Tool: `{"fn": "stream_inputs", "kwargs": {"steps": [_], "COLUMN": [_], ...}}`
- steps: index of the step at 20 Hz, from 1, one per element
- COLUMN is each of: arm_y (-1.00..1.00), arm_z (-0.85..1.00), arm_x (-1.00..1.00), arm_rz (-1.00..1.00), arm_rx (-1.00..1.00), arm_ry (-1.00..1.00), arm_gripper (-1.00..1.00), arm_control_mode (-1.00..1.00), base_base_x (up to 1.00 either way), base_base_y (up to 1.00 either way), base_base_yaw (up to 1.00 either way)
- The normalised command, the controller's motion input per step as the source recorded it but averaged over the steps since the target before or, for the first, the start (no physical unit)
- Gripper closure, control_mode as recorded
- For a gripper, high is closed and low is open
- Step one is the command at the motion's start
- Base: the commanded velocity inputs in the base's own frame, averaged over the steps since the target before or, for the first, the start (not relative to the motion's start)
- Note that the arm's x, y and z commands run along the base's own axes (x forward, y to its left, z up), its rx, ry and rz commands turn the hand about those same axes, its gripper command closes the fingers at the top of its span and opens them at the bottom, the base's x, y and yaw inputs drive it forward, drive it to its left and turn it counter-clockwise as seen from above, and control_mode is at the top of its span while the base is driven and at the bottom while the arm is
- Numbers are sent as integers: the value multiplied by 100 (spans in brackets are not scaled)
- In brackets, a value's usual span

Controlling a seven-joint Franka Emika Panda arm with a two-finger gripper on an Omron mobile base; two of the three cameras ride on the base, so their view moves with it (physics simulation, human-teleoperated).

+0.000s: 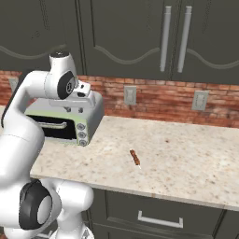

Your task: Store the kebab skewer in the freezer for long-term storage. Close the freezer door after placing the cooked food.

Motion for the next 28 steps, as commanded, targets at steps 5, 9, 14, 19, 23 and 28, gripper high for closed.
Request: {"fn": "stream_inputs", "kwargs": {"steps": [5,9,14,19,23,28], "arm_y": [-63,-90,-56,-48,-40,-41], "arm_z": [-24,-31,-7,-42,-41,-35], "arm_x": [4,-11,-29,-22,-1,0], "arm_rz": [7,4,0,0,0,0], "arm_rx": [-3,-8,1,0,0,0], "arm_ry": [-5,-7,-3,9,11,14], "arm_gripper": [-100,-100,-100,-100,-100,-100], "arm_control_mode": [-100,-100,-100,-100,-100,-100], "base_base_x": [0,0,0,0,0,0], "base_base_y": [0,0,0,0,0,0], "base_base_yaw": [0,0,0,0,0,0]}}
